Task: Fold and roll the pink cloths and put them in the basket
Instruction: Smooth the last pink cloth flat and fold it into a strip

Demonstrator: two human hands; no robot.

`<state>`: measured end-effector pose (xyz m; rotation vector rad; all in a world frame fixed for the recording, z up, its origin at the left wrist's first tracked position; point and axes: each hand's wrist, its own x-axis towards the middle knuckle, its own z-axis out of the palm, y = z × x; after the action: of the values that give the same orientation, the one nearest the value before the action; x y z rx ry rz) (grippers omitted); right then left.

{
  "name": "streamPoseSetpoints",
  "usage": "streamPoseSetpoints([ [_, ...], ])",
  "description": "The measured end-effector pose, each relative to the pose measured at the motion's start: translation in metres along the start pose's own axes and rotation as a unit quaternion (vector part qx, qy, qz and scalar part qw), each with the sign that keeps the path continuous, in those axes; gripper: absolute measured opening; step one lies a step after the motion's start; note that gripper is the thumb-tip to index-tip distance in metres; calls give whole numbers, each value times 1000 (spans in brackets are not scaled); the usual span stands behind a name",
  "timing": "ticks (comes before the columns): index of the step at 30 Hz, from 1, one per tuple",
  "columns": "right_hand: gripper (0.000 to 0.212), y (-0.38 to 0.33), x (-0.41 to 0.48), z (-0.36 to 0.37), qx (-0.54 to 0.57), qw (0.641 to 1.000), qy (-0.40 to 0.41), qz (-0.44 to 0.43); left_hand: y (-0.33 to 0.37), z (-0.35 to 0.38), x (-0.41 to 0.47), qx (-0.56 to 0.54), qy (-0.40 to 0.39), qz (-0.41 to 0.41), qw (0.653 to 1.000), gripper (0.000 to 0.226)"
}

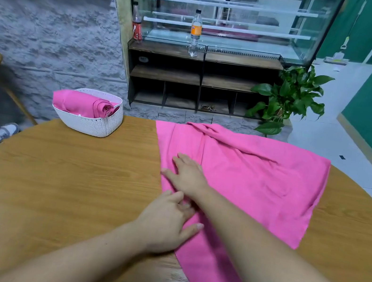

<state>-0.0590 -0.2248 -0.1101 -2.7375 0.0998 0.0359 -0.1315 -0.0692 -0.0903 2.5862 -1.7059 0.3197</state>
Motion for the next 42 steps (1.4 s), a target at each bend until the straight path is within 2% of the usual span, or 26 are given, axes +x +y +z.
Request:
streamPoseSetpoints([
  [4,72,3,-10,16,-97,995,-9,-25,-5,-10,-1,-37,-11,22,999,43],
  [7,83,9,-21,16,-128,990,-25,-55,-18,-14,0,-135,-12,20,991,33],
  [10,88,11,-39,15,-184,977,-43,-101,-35,-12,7,-187,40,-39,981,21],
  [13,79,1,-66,14,-147,981,-21,-126,-65,-2,22,-198,91,-80,973,11],
  [16,73,-5,-93,18,-143,977,-2,-159,-101,8,39,-172,45,-123,976,46],
  [18,73,-2,-110,21,-151,972,-18,-179,-123,15,44,-154,11,-153,976,60],
  [22,71,7,-138,15,-166,959,-34,-226,-155,23,40,-121,-40,-201,971,69],
  [24,71,12,-150,10,-172,953,-46,-244,-160,26,28,-107,-56,-208,971,65],
  [28,70,27,-167,-3,-173,947,-72,-261,-150,29,-5,-62,-51,-222,972,67],
  [35,70,58,-175,-20,-154,967,-15,-201,-130,24,-64,-19,-31,-250,967,61],
  [42,66,87,-168,-28,-126,986,85,-69,-117,9,-87,-2,-20,-275,961,63],
])
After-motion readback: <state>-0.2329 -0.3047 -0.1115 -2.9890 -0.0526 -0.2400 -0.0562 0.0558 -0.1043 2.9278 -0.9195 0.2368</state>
